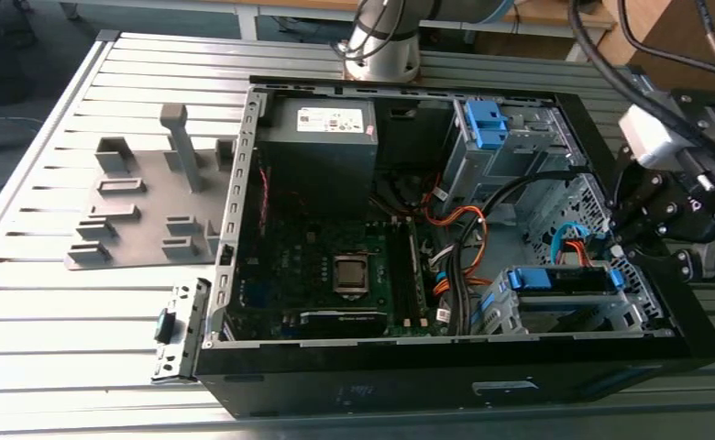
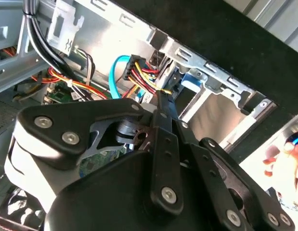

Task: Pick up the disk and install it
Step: 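Insert the first disk wire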

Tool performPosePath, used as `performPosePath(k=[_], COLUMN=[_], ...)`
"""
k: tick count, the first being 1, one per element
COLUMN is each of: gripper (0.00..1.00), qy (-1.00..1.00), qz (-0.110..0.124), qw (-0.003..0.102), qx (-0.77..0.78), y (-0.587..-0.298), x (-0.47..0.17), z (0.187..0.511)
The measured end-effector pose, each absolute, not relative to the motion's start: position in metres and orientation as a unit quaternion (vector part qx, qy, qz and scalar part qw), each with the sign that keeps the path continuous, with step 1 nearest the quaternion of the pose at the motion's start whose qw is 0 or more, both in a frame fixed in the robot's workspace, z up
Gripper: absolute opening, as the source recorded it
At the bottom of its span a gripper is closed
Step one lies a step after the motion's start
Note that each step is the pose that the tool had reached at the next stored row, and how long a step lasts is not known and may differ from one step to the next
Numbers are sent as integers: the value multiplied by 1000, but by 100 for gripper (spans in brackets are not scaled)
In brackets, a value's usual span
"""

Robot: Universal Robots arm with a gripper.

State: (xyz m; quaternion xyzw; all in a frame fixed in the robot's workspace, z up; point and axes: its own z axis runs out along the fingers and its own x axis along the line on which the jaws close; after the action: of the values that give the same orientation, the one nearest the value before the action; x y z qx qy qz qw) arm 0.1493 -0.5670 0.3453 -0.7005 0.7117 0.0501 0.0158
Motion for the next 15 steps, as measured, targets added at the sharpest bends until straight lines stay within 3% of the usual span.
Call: performPosePath(k=[7, 15], gripper=[11, 11], qy=[712, 712], qz=[56, 56], qw=[10, 10], qx=[-700, -700], y=[-567, -567], x=[162, 162], z=[347, 379])
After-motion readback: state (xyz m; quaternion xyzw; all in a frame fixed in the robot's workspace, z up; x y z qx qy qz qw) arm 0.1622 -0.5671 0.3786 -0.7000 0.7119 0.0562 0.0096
